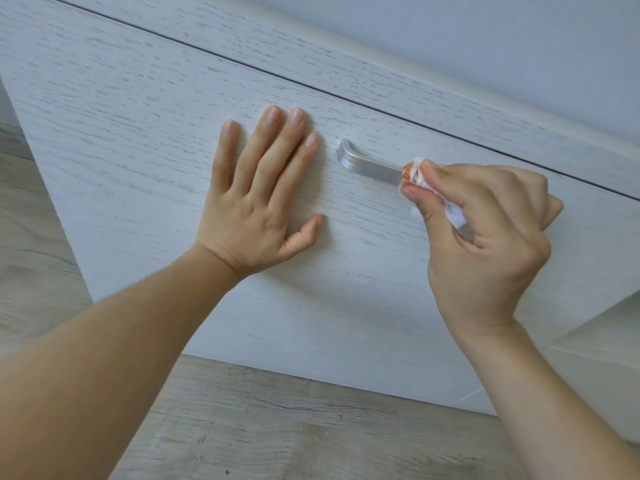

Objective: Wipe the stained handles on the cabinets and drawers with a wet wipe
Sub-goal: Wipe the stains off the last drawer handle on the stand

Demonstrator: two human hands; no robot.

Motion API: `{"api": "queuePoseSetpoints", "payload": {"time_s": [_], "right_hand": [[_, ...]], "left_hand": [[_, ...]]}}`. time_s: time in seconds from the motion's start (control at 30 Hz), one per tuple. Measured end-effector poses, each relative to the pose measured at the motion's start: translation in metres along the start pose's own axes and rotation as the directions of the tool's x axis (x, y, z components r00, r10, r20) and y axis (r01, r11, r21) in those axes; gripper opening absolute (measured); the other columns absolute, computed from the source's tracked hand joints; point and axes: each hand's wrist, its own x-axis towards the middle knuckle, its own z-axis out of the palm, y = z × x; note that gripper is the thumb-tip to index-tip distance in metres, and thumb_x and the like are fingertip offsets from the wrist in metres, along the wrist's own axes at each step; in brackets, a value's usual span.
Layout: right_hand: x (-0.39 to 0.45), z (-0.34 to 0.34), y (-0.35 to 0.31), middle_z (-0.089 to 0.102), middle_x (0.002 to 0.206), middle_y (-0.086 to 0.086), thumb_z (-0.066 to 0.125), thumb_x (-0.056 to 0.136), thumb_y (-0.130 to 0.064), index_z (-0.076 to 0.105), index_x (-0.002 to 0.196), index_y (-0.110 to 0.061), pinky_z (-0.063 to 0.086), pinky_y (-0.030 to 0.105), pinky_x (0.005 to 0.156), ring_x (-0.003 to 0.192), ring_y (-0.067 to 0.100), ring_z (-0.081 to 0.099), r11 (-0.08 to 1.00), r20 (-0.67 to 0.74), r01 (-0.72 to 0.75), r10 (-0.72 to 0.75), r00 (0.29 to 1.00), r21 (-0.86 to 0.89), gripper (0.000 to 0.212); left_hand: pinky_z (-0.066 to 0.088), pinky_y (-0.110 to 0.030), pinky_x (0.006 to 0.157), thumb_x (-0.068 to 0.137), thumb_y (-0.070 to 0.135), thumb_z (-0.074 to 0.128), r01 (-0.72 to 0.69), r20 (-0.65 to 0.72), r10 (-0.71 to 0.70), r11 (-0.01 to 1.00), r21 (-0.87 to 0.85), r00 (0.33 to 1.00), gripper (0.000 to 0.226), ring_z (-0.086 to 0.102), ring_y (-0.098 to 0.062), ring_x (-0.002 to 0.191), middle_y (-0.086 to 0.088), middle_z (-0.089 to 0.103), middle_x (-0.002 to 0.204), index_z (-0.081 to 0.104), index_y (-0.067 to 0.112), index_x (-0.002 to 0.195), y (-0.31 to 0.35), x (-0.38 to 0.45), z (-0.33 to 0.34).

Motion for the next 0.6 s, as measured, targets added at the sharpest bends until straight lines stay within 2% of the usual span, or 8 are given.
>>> {"api": "queuePoseSetpoints", "payload": {"time_s": [0.07, 0.13, 0.2, 0.33, 0.47, 0.53, 0.6], "right_hand": [[-0.002, -0.002, 0.003, 0.061, 0.085, -0.006, 0.074, 0.085, -0.019, 0.072, 0.093, -0.017, 0.034, 0.035, 0.073, 0.083, 0.019, 0.052, 1.000, -0.012, -0.022, 0.022, 1.000, 0.007, 0.008], [-0.004, -0.004, 0.005, 0.060, 0.086, 0.002, 0.074, 0.085, -0.019, 0.067, 0.096, -0.021, 0.042, 0.043, 0.068, 0.082, 0.020, 0.050, 0.997, -0.037, -0.065, 0.066, 0.997, 0.029, 0.013], [-0.006, -0.006, 0.007, 0.053, 0.088, 0.000, 0.073, 0.085, -0.018, 0.066, 0.098, -0.019, 0.045, 0.048, 0.064, 0.082, 0.020, 0.048, 0.988, -0.050, -0.131, 0.135, 0.990, 0.080, 0.015], [-0.009, -0.010, 0.005, 0.052, 0.088, -0.012, 0.068, 0.087, -0.015, 0.062, 0.108, -0.011, 0.046, 0.029, 0.071, 0.079, 0.025, 0.055, 0.936, -0.006, -0.287, 0.295, 0.956, 0.202, 0.022], [-0.008, -0.009, -0.001, 0.060, 0.089, -0.009, 0.066, 0.088, -0.014, 0.061, 0.111, -0.011, 0.042, 0.012, 0.076, 0.084, -0.004, 0.057, 0.833, 0.010, -0.472, 0.490, 0.872, 0.289, 0.024], [-0.007, -0.009, -0.003, 0.062, 0.090, -0.008, 0.065, 0.088, -0.015, 0.061, 0.112, -0.013, 0.043, 0.011, 0.077, 0.085, -0.006, 0.058, 0.794, 0.025, -0.520, 0.541, 0.841, 0.314, 0.024], [-0.006, -0.010, -0.003, 0.066, 0.088, 0.002, 0.064, 0.090, -0.016, 0.067, 0.109, -0.012, 0.048, 0.018, 0.080, 0.088, -0.002, 0.060, 0.748, 0.034, -0.570, 0.596, 0.802, 0.340, 0.020]], "left_hand": [[0.006, -0.047, 0.116, 0.090, 0.048, 0.042, -0.004, -0.002, 0.004, 1.000, 0.005, 1.000, 0.073, 0.020, -0.034, 0.138, -0.017, 0.027, 0.145, 0.028, 0.001, 0.143, 0.000, 0.000, 0.000], [0.006, -0.047, 0.116, 0.090, 0.048, 0.042, -0.008, -0.001, 0.008, 1.000, 0.008, 1.000, 0.074, 0.019, -0.035, 0.138, -0.018, 0.027, 0.145, 0.027, 0.000, 0.144, 0.000, 0.000, 0.000], [0.005, -0.047, 0.116, 0.090, 0.048, 0.042, -0.010, 0.003, 0.010, 1.000, 0.009, 1.000, 0.074, 0.018, -0.035, 0.138, -0.018, 0.026, 0.146, 0.027, 0.000, 0.144, 0.000, 0.000, 0.000], [0.005, -0.048, 0.116, 0.090, 0.048, 0.040, -0.012, 0.003, 0.012, 1.000, 0.022, 1.000, 0.073, 0.018, -0.036, 0.137, -0.019, 0.026, 0.145, 0.027, -0.001, 0.144, 0.001, -0.001, 0.000], [0.004, -0.048, 0.116, 0.089, 0.049, 0.040, -0.012, 0.002, 0.011, 1.000, 0.026, 1.000, 0.075, 0.017, -0.036, 0.138, -0.019, 0.025, 0.146, 0.026, 0.000, 0.144, 0.000, -0.001, 0.001], [0.004, -0.048, 0.116, 0.090, 0.049, 0.040, -0.013, 0.006, 0.013, 1.000, 0.023, 1.000, 0.075, 0.017, -0.036, 0.138, -0.019, 0.024, 0.146, 0.025, 0.000, 0.144, 0.000, -0.001, 0.001], [0.004, -0.048, 0.116, 0.090, 0.049, 0.040, -0.016, 0.009, 0.016, 1.000, 0.023, 1.000, 0.075, 0.019, -0.036, 0.137, -0.019, 0.025, 0.146, 0.026, 0.000, 0.144, 0.000, 0.000, 0.001]]}}
